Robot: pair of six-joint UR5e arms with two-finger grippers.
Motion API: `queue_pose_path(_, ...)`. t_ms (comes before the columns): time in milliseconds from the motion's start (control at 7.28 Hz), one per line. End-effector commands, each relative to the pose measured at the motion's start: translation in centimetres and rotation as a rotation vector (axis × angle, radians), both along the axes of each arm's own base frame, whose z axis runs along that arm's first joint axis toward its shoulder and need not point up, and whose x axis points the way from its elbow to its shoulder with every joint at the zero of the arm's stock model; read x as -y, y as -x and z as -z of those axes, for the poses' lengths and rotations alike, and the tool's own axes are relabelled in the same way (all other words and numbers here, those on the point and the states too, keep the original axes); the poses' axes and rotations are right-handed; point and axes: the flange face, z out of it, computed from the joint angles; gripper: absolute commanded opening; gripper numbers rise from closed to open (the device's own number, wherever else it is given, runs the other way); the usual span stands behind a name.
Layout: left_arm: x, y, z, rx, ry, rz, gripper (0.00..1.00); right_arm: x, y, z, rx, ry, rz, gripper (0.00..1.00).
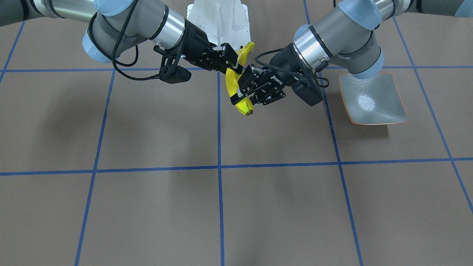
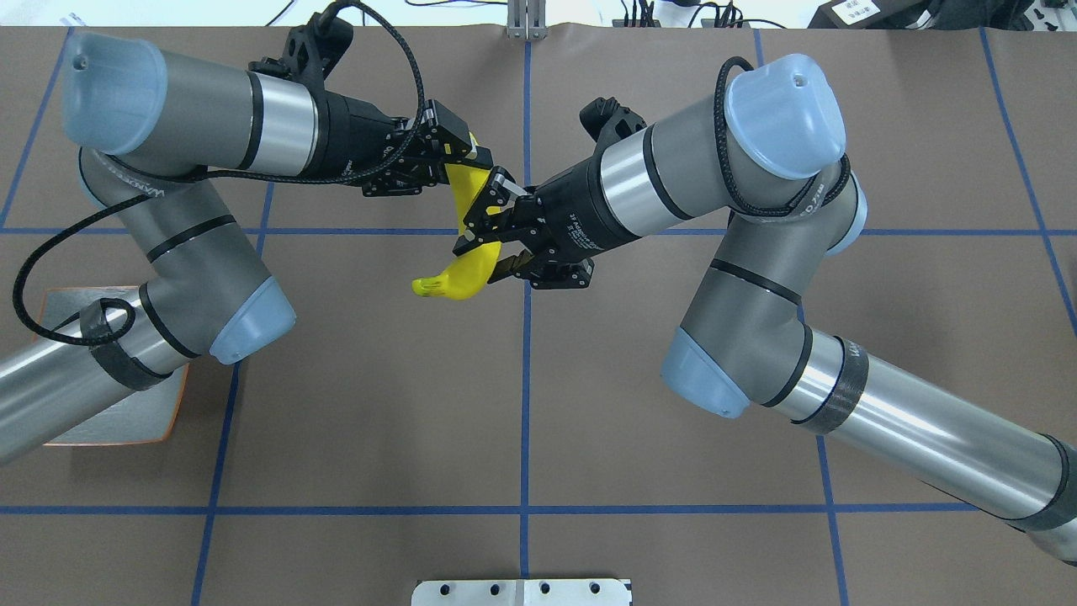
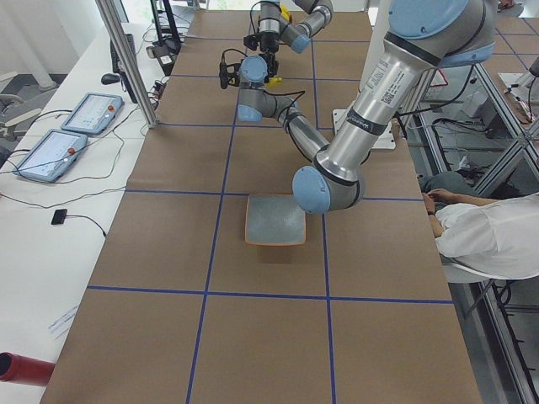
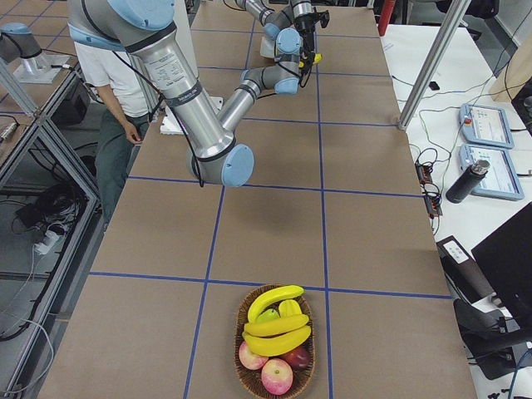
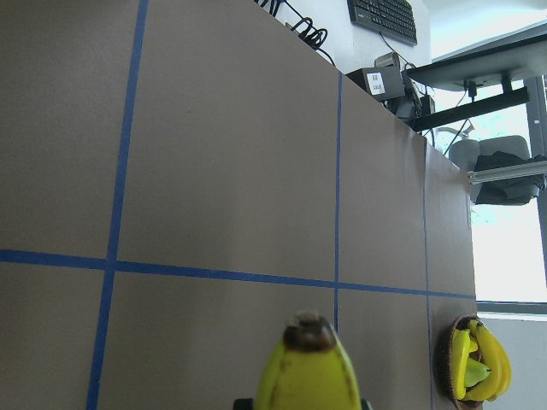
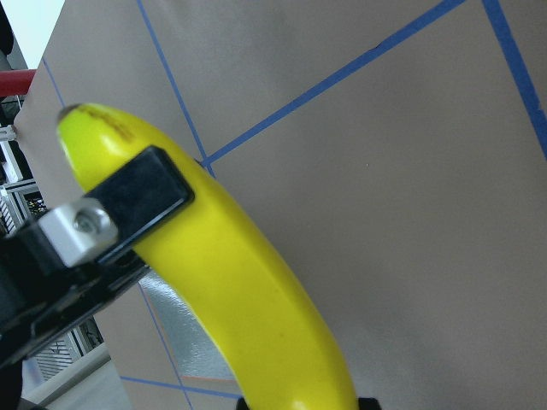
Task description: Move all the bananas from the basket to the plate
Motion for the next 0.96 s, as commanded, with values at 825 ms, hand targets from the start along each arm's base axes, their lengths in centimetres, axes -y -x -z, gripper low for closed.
queue_pose_path(825, -3.7, 6.3, -14.5, 0.147, 0.11, 0.032, 0.0, 3.2, -10.4, -11.9, -0.009, -0.051, -0.185, 1.0)
